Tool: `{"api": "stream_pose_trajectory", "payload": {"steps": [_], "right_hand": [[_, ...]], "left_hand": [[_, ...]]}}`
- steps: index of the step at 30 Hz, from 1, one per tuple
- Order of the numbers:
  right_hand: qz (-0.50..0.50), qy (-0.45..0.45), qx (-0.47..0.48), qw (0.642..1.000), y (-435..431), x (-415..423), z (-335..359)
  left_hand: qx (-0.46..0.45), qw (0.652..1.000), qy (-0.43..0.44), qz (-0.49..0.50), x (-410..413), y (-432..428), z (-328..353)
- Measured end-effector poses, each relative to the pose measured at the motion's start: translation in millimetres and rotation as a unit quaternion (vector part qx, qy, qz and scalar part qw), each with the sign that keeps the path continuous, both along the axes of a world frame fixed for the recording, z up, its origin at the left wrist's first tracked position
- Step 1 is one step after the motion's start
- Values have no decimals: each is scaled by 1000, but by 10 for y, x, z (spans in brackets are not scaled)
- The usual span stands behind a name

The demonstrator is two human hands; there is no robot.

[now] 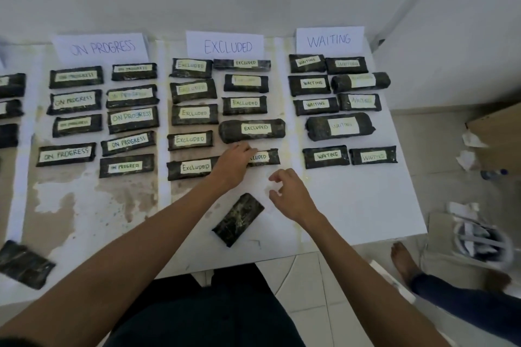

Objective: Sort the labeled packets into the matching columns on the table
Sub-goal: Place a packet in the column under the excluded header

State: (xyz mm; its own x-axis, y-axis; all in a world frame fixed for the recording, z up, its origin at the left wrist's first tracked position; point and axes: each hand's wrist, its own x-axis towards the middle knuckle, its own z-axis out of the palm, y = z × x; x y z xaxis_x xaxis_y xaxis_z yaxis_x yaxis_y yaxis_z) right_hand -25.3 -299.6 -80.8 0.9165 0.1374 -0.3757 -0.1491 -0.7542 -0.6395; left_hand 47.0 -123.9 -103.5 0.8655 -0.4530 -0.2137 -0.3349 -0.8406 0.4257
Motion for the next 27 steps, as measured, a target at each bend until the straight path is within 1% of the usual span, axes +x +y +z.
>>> {"api": "stream_pose_trajectory", "payload": {"steps": [3,5,6,8,9,11,14,15,16,17,19,20,22,27], "right_hand": [[90,-25,-33,995,37,7,-22],[180,-48,-57,981,94,28,-4],[240,-61,-75,966,124,36,-3],[358,-83,-121,922,186,34,-37],[398,-92,-139,902,222,19,-67],[433,-109,-155,881,298,-24,-107],[442,-113,-158,876,355,-27,-103],[435,-102,-148,882,355,-8,-88],[414,-78,-126,898,346,14,-62],[377,-36,-90,921,334,36,-25],[266,71,2,961,296,91,77],[211,114,43,970,272,109,144],[147,157,95,972,238,129,268],[108,195,130,966,255,90,403]], "left_hand": [[-8,1000,-9,-3,-4,11,-5],[-18,1000,-22,-10,-31,37,17],[-18,999,-27,-12,-55,57,39],[-22,999,-32,-4,-143,113,95],[-30,999,-35,7,-212,153,113],[-60,997,-28,39,-400,245,140],[-110,989,37,90,-693,404,179],[-121,984,67,111,-768,454,189],[-138,976,95,137,-829,495,206],[-161,965,120,170,-877,534,228],[-203,938,165,228,-942,602,288],[-213,931,177,237,-962,630,317],[-214,935,183,217,-990,673,356],[-201,950,160,180,-992,703,438]]}}
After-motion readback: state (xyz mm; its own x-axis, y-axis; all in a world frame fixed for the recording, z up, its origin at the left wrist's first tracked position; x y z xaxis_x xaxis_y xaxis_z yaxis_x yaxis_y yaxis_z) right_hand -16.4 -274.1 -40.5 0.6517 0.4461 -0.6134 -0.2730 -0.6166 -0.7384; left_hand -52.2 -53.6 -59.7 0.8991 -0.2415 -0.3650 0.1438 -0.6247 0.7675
